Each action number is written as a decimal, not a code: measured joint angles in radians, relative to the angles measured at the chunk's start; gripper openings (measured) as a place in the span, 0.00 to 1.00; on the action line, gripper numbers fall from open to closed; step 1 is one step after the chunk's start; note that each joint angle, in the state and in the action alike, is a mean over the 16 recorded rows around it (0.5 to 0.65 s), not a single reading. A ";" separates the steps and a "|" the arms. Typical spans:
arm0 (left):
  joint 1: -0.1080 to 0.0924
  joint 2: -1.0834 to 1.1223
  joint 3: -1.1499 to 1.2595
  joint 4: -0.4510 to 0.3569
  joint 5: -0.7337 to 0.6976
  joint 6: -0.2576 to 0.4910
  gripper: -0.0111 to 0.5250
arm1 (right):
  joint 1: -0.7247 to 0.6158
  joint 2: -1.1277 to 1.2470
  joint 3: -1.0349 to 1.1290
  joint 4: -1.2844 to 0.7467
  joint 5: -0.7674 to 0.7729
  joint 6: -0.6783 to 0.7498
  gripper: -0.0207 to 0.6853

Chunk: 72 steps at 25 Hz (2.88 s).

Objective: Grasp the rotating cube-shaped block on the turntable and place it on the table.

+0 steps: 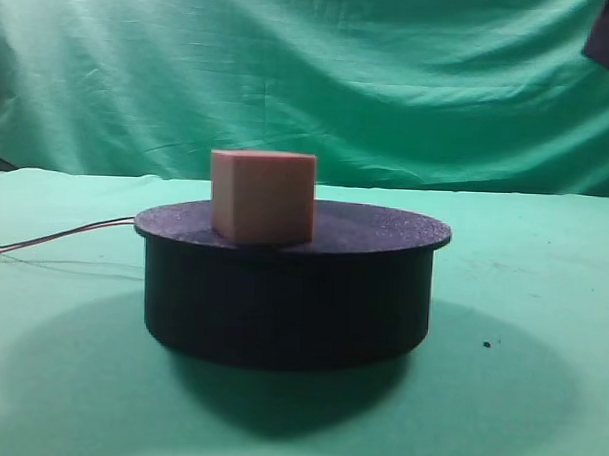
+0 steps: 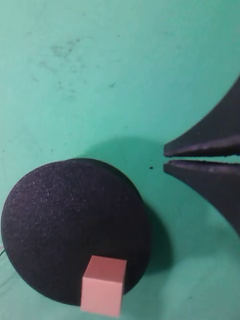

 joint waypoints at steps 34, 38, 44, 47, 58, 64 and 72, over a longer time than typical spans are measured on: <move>0.000 0.000 0.000 0.000 0.000 0.000 0.02 | -0.078 0.135 -0.067 -0.193 0.084 0.187 0.36; 0.000 0.000 0.000 0.000 0.000 0.000 0.02 | -0.101 0.129 0.007 -0.195 0.024 0.198 0.39; 0.000 0.000 0.000 0.000 0.000 0.000 0.02 | -0.105 0.151 0.066 -0.162 -0.048 0.191 0.56; 0.000 0.000 0.000 0.000 0.000 0.000 0.02 | -0.107 0.143 0.050 -0.153 -0.034 0.191 0.65; 0.000 0.000 0.000 0.000 0.000 0.000 0.02 | -0.114 -0.124 -0.022 -0.185 0.153 0.234 0.39; 0.000 0.000 0.000 0.000 0.000 0.000 0.02 | -0.115 -0.347 0.032 -0.200 0.204 0.258 0.11; 0.000 0.000 0.000 0.000 0.000 0.000 0.02 | -0.115 -0.566 0.136 -0.157 0.166 0.259 0.03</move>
